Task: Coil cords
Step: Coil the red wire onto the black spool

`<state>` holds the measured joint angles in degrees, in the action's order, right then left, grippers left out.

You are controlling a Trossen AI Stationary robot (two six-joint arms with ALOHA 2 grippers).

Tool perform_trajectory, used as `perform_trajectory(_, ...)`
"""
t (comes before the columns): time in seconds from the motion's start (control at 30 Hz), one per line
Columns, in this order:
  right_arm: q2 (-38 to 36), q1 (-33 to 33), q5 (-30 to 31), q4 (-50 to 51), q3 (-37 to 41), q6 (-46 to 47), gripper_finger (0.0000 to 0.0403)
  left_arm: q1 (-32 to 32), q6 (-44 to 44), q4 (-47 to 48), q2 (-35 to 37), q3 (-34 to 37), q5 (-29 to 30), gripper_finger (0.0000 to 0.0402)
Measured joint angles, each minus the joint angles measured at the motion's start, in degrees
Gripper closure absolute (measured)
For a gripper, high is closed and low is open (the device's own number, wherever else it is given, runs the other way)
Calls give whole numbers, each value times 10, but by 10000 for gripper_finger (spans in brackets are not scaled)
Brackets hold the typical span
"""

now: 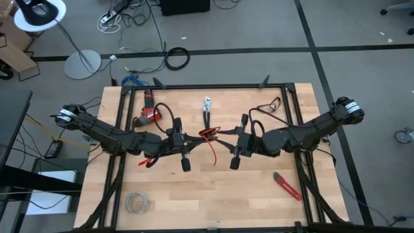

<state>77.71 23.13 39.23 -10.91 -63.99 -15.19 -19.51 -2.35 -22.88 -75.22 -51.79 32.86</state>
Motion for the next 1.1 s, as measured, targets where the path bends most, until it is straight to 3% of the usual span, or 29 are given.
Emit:
perform_trajectory(0.17,0,25,41,-15,0,1,252,0,27,3,0,0,0,402)
perform_trajectory(0.4,0,44,19,-28,0,25,201,0,117,36,0,0,0,402)
perform_trajectory(0.73,57,36,2,-51,0,51,210,20,187,78,0,0,31,402)
perform_trajectory(0.93,102,28,84,-79,-27,-3,209,25,193,98,0,0,35,402)
perform_trajectory(1.1,114,5,94,-58,-48,-22,213,26,178,97,0,0,35,402)
